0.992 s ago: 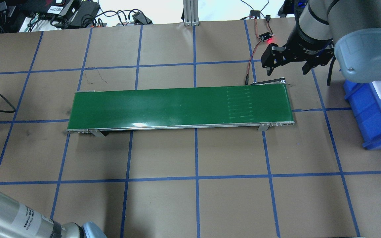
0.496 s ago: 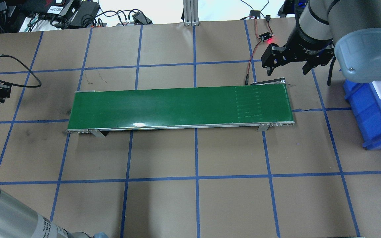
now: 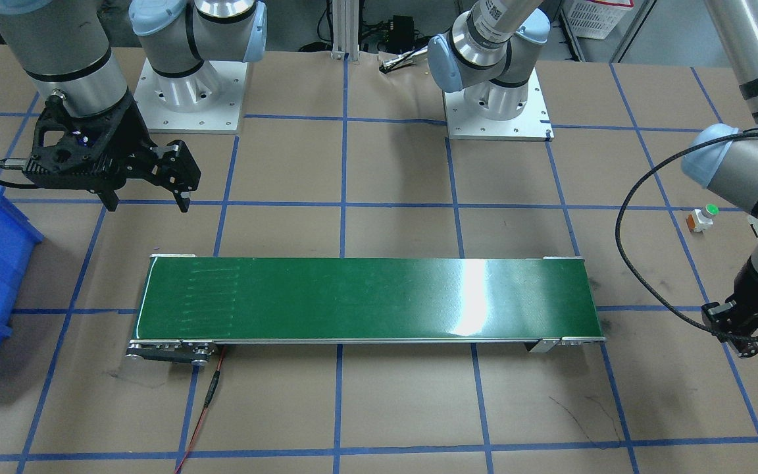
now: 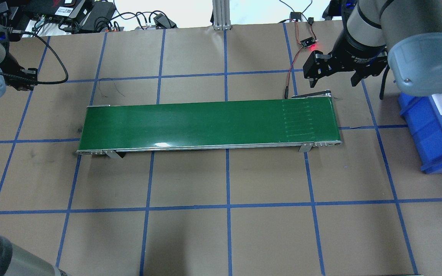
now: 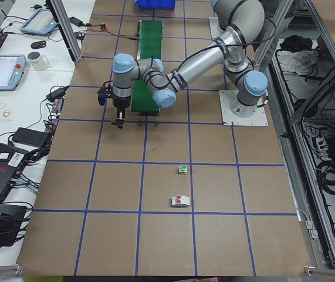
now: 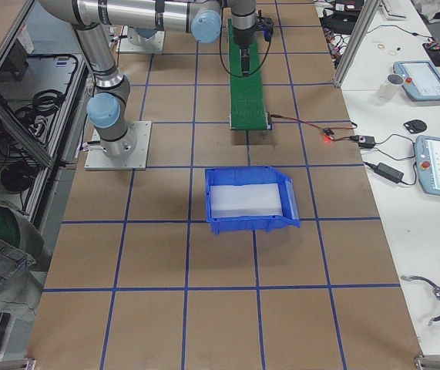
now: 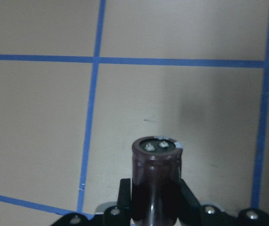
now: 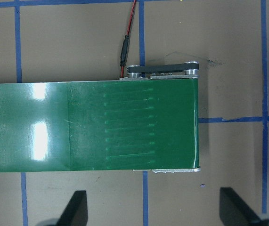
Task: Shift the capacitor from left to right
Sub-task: 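Carry the capacitor over the conveyor's near end and lower it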
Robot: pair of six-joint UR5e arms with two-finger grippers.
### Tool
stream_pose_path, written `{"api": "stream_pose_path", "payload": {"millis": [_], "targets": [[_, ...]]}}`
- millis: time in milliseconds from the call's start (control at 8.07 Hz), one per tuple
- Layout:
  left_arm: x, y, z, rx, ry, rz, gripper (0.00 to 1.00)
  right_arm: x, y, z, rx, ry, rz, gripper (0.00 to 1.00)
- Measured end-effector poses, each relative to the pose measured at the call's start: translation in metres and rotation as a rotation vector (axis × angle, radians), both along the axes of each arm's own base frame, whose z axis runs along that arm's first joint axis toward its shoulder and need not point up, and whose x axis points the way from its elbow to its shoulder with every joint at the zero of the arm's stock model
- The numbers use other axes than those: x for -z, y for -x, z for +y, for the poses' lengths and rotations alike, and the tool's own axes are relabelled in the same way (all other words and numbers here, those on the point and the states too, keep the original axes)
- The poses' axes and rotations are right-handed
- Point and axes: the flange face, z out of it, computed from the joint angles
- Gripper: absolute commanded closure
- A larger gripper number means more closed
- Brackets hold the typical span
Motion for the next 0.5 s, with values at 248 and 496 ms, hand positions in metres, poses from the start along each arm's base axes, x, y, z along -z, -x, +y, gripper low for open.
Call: {"api": "stream_pose_path", "payload": {"millis": [248,496], "targets": [[-0.013,0.039,0.013,0.067,-0.096,0.102,1.0,0.0,0.0,0.0,0.0,0.0,0.0,0.0],[-0.02,0.094,0.031,0.077,-0.236,0.194,1.0,0.0,0.0,0.0,0.0,0.0,0.0,0.0]]}}
